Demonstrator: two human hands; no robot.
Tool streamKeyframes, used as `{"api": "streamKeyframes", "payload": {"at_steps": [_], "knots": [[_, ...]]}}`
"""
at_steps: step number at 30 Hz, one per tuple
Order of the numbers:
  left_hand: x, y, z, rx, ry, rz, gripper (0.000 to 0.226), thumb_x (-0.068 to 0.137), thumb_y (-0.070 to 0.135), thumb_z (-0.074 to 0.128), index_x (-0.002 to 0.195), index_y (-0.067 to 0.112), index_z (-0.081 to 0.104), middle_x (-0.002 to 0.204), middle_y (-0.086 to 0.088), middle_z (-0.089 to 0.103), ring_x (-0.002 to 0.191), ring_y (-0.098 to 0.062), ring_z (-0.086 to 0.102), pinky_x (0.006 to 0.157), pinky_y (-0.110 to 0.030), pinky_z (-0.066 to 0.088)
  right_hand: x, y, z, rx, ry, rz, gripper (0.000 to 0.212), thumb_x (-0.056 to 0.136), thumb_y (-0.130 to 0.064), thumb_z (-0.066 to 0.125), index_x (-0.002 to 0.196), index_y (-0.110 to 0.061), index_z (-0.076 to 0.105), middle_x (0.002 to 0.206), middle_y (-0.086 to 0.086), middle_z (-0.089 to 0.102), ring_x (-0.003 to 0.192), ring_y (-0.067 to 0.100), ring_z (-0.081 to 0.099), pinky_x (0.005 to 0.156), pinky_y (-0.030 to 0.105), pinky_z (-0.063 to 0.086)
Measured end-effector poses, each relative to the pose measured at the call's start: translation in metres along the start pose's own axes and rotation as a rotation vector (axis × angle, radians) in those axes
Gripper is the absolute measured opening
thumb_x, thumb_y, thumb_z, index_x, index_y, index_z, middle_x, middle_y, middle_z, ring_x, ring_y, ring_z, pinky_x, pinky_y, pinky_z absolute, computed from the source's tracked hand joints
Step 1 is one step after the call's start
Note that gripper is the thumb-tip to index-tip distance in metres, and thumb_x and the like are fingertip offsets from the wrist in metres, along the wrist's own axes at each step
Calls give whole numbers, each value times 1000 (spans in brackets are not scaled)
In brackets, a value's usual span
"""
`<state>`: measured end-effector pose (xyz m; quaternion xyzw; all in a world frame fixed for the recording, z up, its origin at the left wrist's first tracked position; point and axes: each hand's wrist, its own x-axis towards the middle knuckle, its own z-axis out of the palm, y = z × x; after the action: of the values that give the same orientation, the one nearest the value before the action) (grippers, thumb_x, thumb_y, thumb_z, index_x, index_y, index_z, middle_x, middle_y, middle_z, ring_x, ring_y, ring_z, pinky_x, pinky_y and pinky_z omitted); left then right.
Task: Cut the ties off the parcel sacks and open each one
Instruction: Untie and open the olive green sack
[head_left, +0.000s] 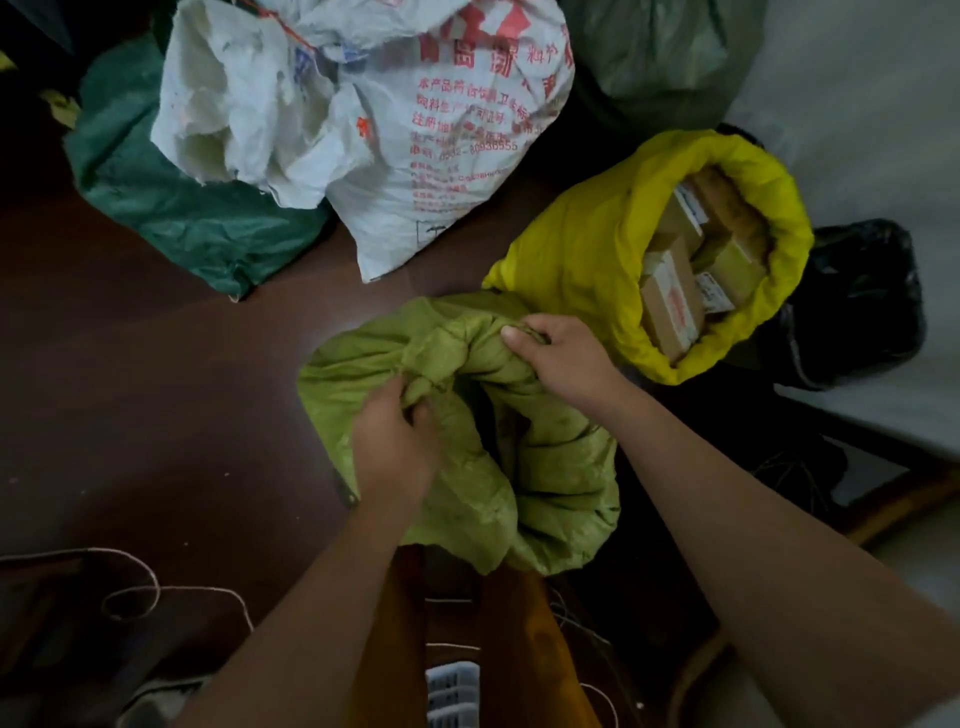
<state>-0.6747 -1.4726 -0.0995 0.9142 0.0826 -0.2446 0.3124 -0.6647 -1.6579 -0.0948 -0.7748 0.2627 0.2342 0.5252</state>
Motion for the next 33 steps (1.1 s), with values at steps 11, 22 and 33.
{"api": "streamKeyframes", "payload": {"at_steps": [11,22,33], "knots": [[29,-6,-16,-871,-193,-540,13,95,7,55,92,11,66,83,-8,71,80,-24,69,71,-35,58,14,24,20,-240,16,-230,55,92,-19,60,142,-24,39,131,1,54,120,18,49,99,31,38],[38,-6,-39,-777,-323,-525,22,91,1,52,79,12,67,63,-4,69,59,-20,65,53,-25,53,24,3,44,-482,-268,-545,49,86,-10,70,134,-17,59,132,4,61,123,22,55,103,40,44],[-7,-8,-23,-95,332,136,37,78,42,72,91,13,54,97,-2,40,95,-18,38,85,-32,32,20,-13,44,-90,-76,-246,22,92,-11,64,111,-1,71,110,9,71,102,13,64,94,30,49]]}}
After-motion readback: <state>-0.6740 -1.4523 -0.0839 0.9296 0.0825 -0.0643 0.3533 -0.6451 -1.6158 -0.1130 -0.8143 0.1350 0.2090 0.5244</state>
